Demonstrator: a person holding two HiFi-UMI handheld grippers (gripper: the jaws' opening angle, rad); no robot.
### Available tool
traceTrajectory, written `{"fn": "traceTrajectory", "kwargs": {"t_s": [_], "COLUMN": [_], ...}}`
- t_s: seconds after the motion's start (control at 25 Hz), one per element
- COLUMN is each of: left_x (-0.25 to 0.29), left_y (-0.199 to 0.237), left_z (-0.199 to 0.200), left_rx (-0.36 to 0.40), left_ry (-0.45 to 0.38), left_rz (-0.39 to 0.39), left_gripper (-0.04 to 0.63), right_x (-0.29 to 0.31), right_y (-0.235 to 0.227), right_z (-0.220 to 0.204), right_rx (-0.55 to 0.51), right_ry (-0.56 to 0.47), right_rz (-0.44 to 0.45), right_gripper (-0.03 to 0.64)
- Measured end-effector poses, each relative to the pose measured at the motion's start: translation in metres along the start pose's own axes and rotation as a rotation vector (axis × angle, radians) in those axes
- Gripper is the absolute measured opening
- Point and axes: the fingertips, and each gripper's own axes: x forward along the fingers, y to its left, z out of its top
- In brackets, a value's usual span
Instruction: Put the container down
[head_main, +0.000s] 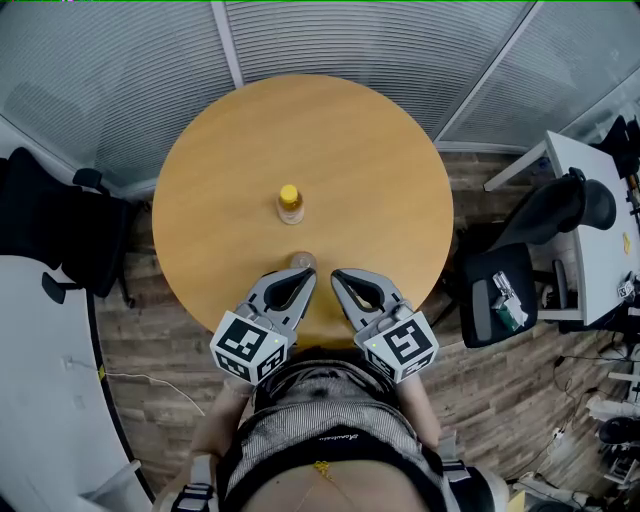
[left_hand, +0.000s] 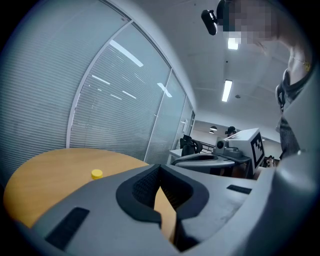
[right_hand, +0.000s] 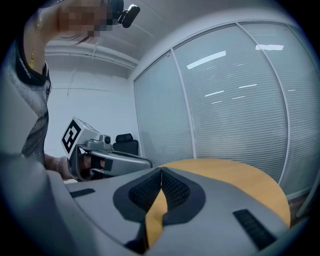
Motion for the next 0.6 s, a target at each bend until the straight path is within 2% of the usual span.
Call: {"fn": "traceTrajectory", "kwargs": {"t_s": [0.6], "left_x": [0.0018], "left_y": [-0.0024], "left_z": [-0.0022], "left_rx": [-0.004], "left_ry": [0.004], "left_rz": [-0.028], "left_gripper": [0.020], "right_x": [0.0024], "right_y": [-0.0005], "right_z": [-0.0033], "right_rx": [-0.004], "right_ry": [0.010], "right_rz": [-0.008], "right_gripper": [0.021]}}
